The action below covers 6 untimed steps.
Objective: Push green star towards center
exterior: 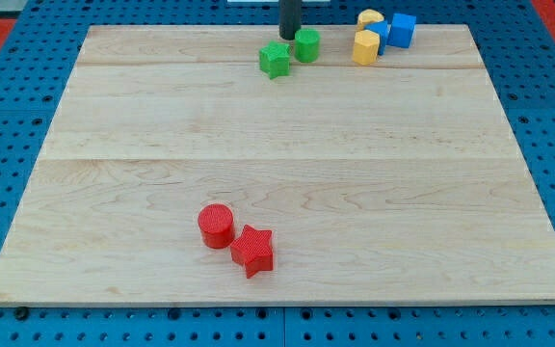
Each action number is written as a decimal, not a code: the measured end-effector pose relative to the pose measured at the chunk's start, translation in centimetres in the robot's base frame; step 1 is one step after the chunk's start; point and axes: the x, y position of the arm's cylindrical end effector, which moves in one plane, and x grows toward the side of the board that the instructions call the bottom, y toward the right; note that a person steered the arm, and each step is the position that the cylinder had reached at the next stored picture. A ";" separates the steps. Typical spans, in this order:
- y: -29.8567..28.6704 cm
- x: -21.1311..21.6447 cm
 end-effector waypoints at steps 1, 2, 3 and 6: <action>-1.1 1.1; -2.2 2.9; -3.9 4.9; -4.8 10.4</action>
